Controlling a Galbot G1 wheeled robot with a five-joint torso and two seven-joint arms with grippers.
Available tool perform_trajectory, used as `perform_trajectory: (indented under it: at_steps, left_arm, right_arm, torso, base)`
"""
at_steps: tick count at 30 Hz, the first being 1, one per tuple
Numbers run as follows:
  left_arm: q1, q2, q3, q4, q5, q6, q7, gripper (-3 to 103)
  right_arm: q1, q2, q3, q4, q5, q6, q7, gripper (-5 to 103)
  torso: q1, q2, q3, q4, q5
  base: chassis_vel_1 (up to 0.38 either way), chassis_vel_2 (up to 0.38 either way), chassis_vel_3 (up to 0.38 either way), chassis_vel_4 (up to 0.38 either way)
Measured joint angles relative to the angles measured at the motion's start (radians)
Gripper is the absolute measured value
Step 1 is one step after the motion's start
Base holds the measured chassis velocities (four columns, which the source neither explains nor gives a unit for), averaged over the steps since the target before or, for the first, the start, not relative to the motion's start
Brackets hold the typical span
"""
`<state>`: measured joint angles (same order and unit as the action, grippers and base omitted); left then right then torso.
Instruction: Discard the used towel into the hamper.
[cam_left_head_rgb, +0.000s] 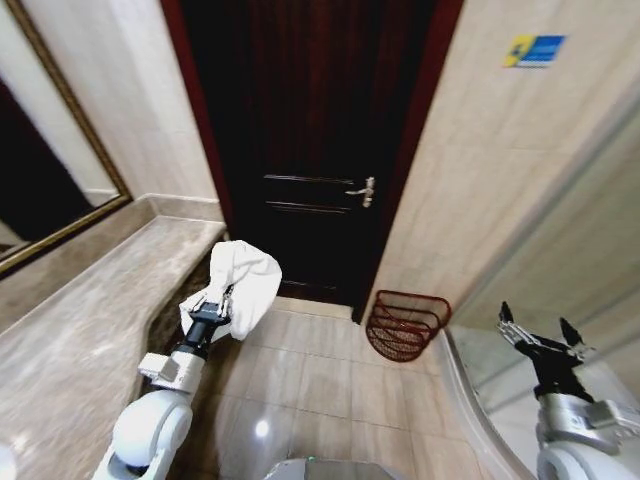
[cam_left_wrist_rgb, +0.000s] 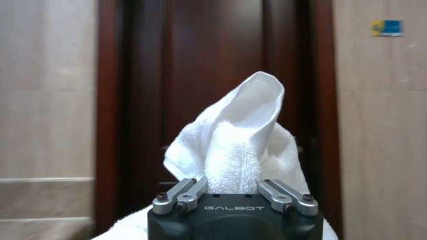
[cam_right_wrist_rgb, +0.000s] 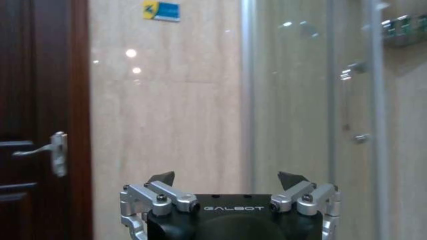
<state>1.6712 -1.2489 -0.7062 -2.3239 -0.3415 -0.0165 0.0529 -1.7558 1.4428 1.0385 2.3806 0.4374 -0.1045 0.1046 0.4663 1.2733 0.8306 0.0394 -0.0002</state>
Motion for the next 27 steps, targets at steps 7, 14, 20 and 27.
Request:
perform_trajectory:
  at_steps: [7,14,20,27]
  left_arm:
    - [0.000,-0.006,0.003,0.000,0.003,-0.006,0.023,15]
    - [-0.004,-0.010,0.001,0.006,0.003,-0.010,0.028,15]
    - [-0.004,-0.014,-0.003,0.022,0.003,-0.022,0.034,15]
    - [-0.009,-0.024,0.001,0.039,-0.005,-0.048,0.039,15]
  right_arm:
    - [0.011,-0.014,0.001,0.008,-0.002,-0.014,-0.002,100]
    - [-0.004,-0.014,0.010,0.002,-0.002,-0.008,-0.015,100]
    - [-0.017,-0.015,0.021,-0.005,-0.001,0.006,-0.022,100]
    - [-0.031,-0.006,0.020,-0.006,-0.006,0.022,-0.028,100]
  torso:
    - [0.000,0.000,0.000,-0.0002,0.0003]
    - [0.000,0.000,0.000,0.0000,0.0003]
    - [0.000,0.000,0.000,-0.0001,0.0002]
    - [0.000,0.000,0.000,-0.0005,0.0003]
  base:
    - [-0.135,-0.131,-0.130,-0.125]
    - [-0.121,-0.124,-0.131,-0.126]
    - [-0.117,-0.126,-0.121,-0.136]
    - [-0.123,-0.116,-0.111,-0.115]
